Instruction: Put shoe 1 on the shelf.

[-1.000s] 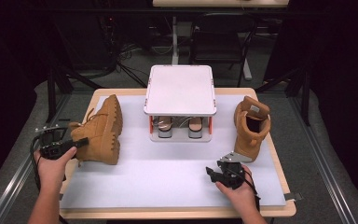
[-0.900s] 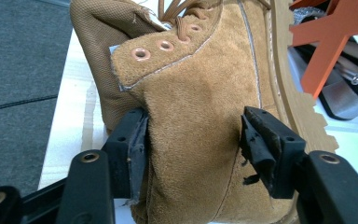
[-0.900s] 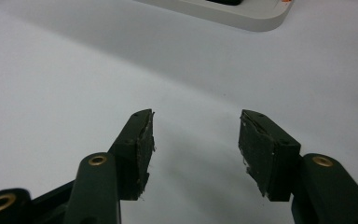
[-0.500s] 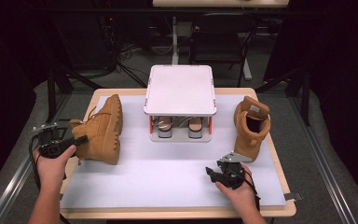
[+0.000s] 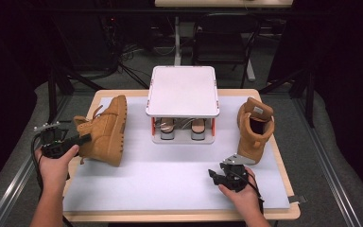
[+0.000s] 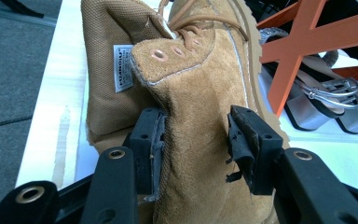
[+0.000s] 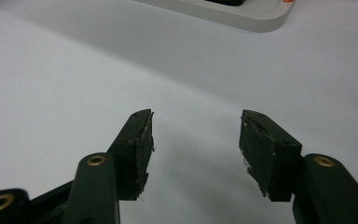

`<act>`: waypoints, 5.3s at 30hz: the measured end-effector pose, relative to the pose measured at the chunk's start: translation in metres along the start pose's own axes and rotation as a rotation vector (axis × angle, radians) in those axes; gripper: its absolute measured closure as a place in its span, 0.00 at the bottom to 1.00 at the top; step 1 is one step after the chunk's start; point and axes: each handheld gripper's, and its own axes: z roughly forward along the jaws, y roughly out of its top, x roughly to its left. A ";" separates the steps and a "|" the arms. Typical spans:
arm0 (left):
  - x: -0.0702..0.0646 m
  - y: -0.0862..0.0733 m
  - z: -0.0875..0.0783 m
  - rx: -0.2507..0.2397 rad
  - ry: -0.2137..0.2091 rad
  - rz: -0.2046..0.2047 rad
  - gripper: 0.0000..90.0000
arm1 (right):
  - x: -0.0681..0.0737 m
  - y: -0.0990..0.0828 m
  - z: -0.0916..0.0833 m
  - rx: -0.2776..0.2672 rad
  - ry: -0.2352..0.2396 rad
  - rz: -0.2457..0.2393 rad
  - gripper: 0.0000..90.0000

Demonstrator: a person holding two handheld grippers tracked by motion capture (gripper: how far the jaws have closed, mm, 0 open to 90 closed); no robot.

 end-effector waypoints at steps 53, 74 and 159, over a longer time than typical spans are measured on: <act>-0.076 0.041 0.021 0.175 -0.022 0.115 0.90 | -0.002 0.000 -0.001 -0.006 0.003 0.010 0.49; -0.132 0.054 0.060 0.376 -0.035 0.228 0.89 | -0.002 0.000 -0.001 -0.009 0.009 0.011 0.49; -0.129 0.105 0.063 0.749 0.248 0.175 0.61 | -0.005 0.000 -0.003 0.013 0.009 0.070 0.49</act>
